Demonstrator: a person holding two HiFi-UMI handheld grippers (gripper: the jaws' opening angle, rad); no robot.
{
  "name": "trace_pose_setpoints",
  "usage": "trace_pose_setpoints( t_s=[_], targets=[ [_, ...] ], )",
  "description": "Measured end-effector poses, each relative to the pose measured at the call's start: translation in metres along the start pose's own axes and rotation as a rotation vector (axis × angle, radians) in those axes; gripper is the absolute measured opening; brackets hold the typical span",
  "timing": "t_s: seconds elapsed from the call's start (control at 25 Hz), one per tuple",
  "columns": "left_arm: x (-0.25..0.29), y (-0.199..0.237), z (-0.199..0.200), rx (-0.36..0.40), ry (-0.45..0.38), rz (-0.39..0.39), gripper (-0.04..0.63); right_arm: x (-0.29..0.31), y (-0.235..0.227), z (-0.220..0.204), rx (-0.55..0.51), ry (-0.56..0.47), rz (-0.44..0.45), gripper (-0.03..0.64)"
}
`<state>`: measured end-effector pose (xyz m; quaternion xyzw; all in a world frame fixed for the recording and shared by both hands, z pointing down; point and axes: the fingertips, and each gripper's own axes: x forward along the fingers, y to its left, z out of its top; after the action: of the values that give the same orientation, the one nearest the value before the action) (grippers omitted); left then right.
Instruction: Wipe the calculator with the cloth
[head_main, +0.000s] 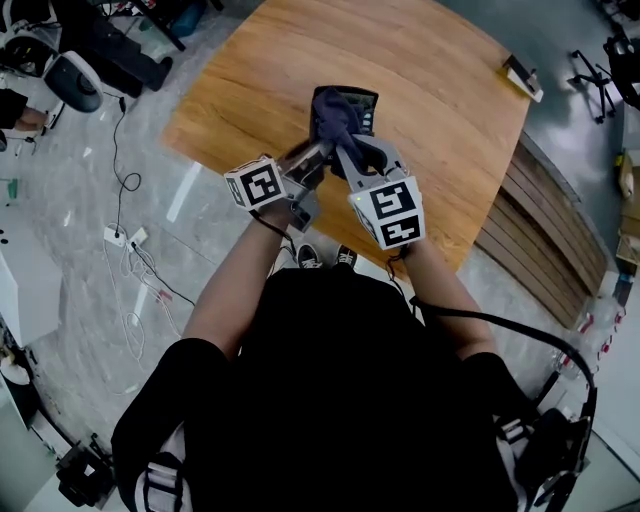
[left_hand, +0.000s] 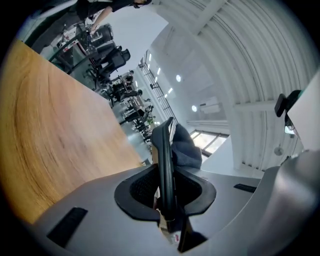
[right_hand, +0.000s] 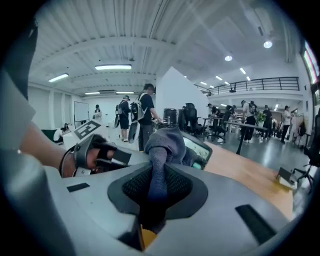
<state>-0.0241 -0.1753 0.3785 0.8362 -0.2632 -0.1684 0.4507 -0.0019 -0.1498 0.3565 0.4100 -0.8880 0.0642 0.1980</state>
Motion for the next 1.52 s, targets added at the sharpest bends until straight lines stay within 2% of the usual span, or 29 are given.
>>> trace_pose_setpoints(
  t_s=[0.08, 0.2, 0.28, 0.4, 0.56, 0.68, 0.84, 1.0, 1.16, 1.28, 1.52],
  targets=[
    [-0.006, 0.001, 0.012, 0.001, -0.027, 0.001, 0.072, -0.004, -0.012, -0.019, 0.042, 0.024, 0.002, 0.063],
    [-0.008, -0.006, 0.016, 0.018, -0.010, -0.022, 0.072, -0.010, -0.058, -0.034, 0.099, 0.042, -0.112, 0.063],
    [-0.006, -0.012, 0.009, 0.018, 0.012, -0.039, 0.072, -0.011, -0.079, -0.021, 0.111, 0.014, -0.171, 0.063],
    [-0.003, -0.011, -0.002, -0.009, 0.014, -0.033, 0.072, -0.006, -0.071, 0.008, 0.052, -0.025, -0.183, 0.063],
    [0.002, -0.008, -0.020, 0.042, 0.084, 0.005, 0.072, 0.006, -0.022, 0.029, -0.060, -0.039, -0.097, 0.063],
    [-0.002, -0.005, -0.011, -0.009, 0.032, -0.003, 0.072, 0.005, 0.004, 0.033, -0.046, -0.059, -0.015, 0.063],
    [-0.015, -0.001, 0.018, -0.032, -0.050, -0.003, 0.072, -0.004, 0.019, 0.016, -0.001, -0.040, 0.051, 0.063],
    [-0.026, -0.003, 0.049, -0.013, -0.101, 0.003, 0.072, -0.008, 0.015, -0.020, 0.057, 0.016, 0.035, 0.063],
    [-0.030, -0.018, 0.066, -0.094, -0.172, -0.063, 0.072, -0.012, -0.002, -0.058, 0.129, 0.058, -0.003, 0.063],
    [-0.027, -0.033, 0.065, -0.137, -0.166, -0.119, 0.072, -0.011, -0.005, -0.059, 0.198, -0.023, 0.047, 0.063],
    [-0.019, -0.037, 0.044, -0.244, -0.102, -0.147, 0.072, -0.014, 0.002, -0.021, 0.227, -0.268, 0.175, 0.063]
  ],
)
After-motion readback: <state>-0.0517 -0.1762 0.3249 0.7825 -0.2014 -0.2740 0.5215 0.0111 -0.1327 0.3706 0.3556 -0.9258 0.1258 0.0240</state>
